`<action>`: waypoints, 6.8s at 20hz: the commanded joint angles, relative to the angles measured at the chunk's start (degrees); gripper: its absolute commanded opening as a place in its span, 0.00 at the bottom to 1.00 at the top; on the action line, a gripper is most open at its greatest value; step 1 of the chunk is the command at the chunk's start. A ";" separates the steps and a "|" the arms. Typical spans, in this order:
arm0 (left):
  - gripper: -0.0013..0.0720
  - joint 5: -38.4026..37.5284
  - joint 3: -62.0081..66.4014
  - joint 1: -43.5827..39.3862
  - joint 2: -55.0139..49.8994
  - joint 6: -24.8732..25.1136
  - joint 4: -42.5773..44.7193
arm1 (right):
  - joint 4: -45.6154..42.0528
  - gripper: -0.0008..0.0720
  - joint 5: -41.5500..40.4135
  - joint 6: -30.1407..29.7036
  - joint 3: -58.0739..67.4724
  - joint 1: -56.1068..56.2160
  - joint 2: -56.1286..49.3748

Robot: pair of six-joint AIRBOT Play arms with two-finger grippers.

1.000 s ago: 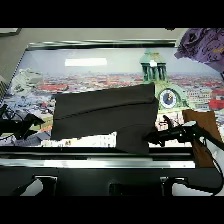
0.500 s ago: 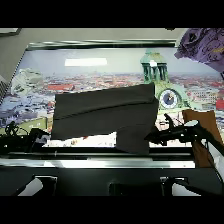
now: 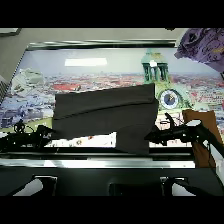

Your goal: Fold the clothes and pants, and hang the long-sleeved shirts on hangers.

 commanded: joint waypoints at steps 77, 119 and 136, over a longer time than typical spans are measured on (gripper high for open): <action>0.86 2.91 44.44 -20.46 -11.23 -11.82 20.81 | -0.72 0.95 9.81 2.78 49.64 -12.70 -33.59; 0.05 17.44 65.61 -70.51 -45.16 -15.61 -12.87 | -21.88 0.06 18.23 22.64 54.01 -3.58 0.70; 0.04 8.00 88.61 -72.32 -59.45 -23.63 -13.22 | -20.35 0.06 18.25 25.35 62.95 -3.52 0.57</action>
